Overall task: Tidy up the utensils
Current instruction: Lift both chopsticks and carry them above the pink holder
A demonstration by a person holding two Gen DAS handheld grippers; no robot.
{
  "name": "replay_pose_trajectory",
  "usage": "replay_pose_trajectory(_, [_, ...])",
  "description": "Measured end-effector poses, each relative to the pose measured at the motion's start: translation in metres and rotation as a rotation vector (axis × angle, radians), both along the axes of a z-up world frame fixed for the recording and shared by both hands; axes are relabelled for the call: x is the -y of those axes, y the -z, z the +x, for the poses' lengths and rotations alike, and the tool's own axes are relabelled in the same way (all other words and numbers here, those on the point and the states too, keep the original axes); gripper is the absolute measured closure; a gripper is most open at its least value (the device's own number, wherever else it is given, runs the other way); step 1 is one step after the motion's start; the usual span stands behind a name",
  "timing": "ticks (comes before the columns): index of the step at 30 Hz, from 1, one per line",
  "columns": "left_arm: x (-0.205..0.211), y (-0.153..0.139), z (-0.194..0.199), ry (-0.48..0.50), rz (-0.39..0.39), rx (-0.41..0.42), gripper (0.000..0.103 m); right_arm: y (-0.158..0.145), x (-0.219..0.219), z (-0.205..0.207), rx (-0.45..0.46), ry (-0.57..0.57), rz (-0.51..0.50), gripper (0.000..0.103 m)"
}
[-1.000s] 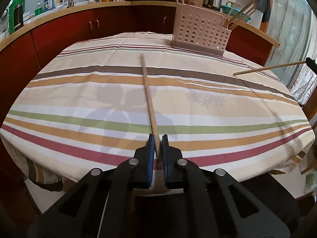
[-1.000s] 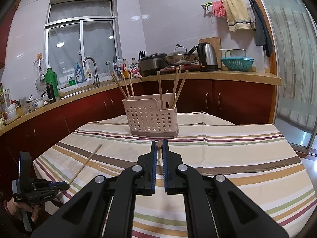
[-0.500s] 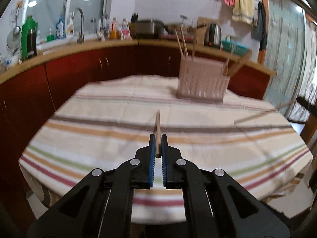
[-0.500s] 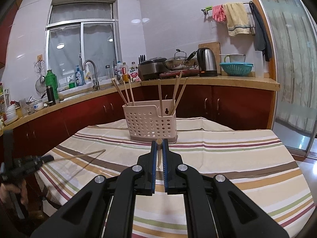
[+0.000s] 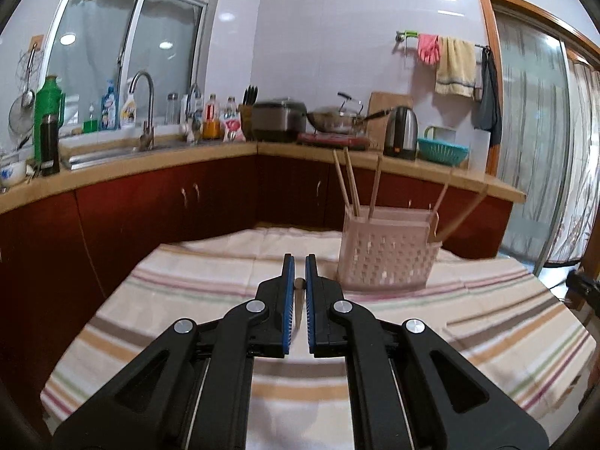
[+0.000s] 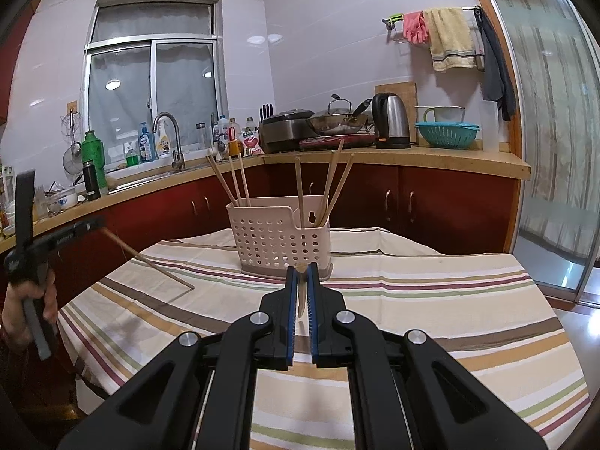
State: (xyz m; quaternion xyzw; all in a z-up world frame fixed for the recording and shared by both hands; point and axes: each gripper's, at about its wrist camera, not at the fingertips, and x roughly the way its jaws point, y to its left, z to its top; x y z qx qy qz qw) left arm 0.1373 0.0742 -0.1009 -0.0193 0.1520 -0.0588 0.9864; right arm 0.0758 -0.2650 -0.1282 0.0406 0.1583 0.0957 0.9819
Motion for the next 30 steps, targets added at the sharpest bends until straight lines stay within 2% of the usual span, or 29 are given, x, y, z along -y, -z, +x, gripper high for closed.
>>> replay_pose_trajectory(11, [0.0, -0.015, 0.047, -0.01, -0.021, 0.073, 0.097, -0.01, -0.01, 0.032, -0.001, -0.011, -0.02, 0.097])
replay_pose_trajectory(18, [0.004, -0.01, 0.073, 0.01, -0.023, 0.045, 0.097, -0.009, -0.016, 0.049, -0.015, -0.017, -0.028, 0.097])
replay_pose_trajectory(24, [0.013, -0.011, 0.069, 0.041, -0.001, 0.057, 0.097, -0.013, -0.018, 0.054, -0.02, -0.017, -0.026, 0.097])
replay_pose_trajectory(30, [0.025, -0.039, 0.059, 0.1, -0.009, 0.086, 0.097, -0.032, -0.014, 0.058, -0.002, -0.015, -0.011, 0.097])
